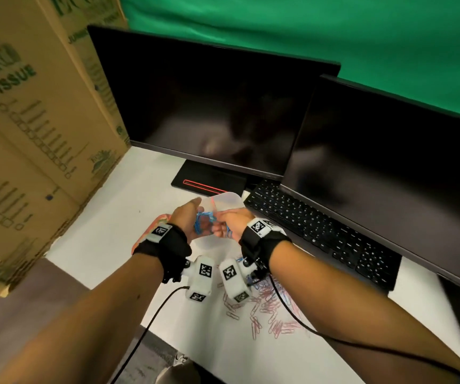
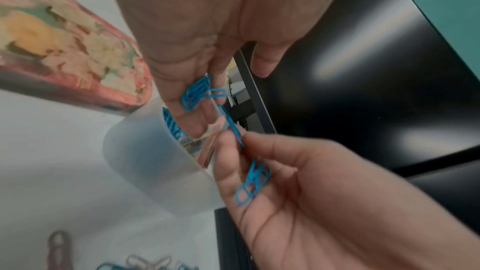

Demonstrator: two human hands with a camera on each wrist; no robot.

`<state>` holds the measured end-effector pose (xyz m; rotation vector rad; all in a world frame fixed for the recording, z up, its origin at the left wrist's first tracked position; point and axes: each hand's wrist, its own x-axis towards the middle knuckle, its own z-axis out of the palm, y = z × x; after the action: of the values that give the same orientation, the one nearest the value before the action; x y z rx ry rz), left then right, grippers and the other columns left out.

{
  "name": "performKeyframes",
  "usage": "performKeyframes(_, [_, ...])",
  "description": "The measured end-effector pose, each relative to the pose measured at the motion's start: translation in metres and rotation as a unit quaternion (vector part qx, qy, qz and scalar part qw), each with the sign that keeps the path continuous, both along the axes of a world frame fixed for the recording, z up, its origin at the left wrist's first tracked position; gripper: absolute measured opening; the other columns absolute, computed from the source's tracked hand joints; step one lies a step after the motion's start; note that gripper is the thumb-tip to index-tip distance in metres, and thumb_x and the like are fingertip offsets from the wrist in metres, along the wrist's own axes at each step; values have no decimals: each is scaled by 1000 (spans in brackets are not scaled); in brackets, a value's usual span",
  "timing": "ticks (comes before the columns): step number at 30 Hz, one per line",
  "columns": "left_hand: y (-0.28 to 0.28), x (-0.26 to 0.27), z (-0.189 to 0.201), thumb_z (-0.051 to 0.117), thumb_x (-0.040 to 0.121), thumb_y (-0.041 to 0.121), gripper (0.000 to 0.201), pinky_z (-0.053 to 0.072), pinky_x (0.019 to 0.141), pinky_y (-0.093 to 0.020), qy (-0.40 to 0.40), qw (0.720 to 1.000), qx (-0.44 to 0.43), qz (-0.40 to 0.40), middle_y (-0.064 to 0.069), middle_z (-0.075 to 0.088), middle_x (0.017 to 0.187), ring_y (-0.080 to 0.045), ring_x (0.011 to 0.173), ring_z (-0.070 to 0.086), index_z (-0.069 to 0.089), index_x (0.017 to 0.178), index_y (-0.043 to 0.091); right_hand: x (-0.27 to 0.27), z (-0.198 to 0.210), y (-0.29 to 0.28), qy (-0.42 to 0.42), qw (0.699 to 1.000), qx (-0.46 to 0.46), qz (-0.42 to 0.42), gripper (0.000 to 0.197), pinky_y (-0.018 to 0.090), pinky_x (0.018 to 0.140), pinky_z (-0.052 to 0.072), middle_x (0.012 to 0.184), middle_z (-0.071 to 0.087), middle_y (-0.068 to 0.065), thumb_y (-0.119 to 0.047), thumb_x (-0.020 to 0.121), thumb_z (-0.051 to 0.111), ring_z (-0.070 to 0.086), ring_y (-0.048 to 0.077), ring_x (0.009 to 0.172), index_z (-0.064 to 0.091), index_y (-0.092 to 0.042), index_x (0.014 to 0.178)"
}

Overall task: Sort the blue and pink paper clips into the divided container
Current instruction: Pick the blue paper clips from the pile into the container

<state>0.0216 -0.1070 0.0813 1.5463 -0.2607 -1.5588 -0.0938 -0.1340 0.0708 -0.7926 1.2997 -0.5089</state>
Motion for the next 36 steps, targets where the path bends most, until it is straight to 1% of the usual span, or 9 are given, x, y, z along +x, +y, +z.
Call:
performKeyframes(5, [-11,6,2,48,97,36,52,49,87,-42,-74,997,24,-16,-18,48,132,-32,106,56,43,136,2,14,3,-22,28,1000,3,13,3,40,77,58,82,61,18,1,84,58,66,29,82,60,2,85])
performKeyframes(10, [-14,-1,3,49,96,36,40,48,90,-40,-172,983,5,-65,-16,52,129,-34,120,50,54,127,11,-7,24,-16,-30,999,19,8,12,31,76,50,81,51,15,4,90,49,55,21,74,56,-5,86])
performKeyframes(13, [-7,-12,-1,54,93,25,11,52,92,-41,-252,961,-84,-75,-11,64,110,-24,103,61,63,96,19,-43,25,-9,-67,997,3,-24,25,29,78,54,87,57,13,4,95,46,59,23,76,57,7,117])
performKeyframes(15, [4,-21,-10,60,86,18,11,54,86,-37,-306,930,-159,-128,-1,68,84,-13,76,65,66,78,24,-70,15,-1,6,999,-52,-14,27,23,60,54,83,60,13,3,94,47,60,20,64,59,5,118])
performKeyframes(19, [31,-49,-37,61,83,11,17,55,80,-34,-439,799,-202,-356,3,70,82,-16,76,65,66,77,27,-121,-23,32,364,887,-216,184,25,22,73,53,105,70,1,-12,93,52,66,15,83,69,-23,108])
performKeyframes(23, [60,-71,-74,54,84,22,45,47,98,-38,-533,623,-178,-545,-5,47,136,-27,120,52,54,129,28,-146,-54,64,438,785,-264,350,48,39,112,35,152,36,2,-17,92,48,38,25,136,44,-32,138])
performKeyframes(26, [77,-73,-92,52,83,26,58,39,106,-42,-557,559,-180,-587,-5,27,153,-29,136,34,41,140,33,-157,-64,85,448,747,-270,411,57,46,118,16,161,12,5,-25,94,47,14,29,147,28,-35,146])
performKeyframes(32, [90,-60,-89,51,87,27,43,34,111,-42,-541,553,-201,-601,-4,22,157,-26,141,28,55,129,33,-178,-69,106,458,678,-282,501,52,50,118,7,162,0,7,-47,93,45,4,37,147,31,-45,143])
performKeyframes(36, [85,-56,-86,52,84,27,36,38,107,-39,-549,563,-207,-583,-2,32,153,-27,135,37,63,118,31,-184,-61,102,433,714,-285,471,41,44,119,8,158,22,7,-50,93,44,19,29,145,54,-36,131])
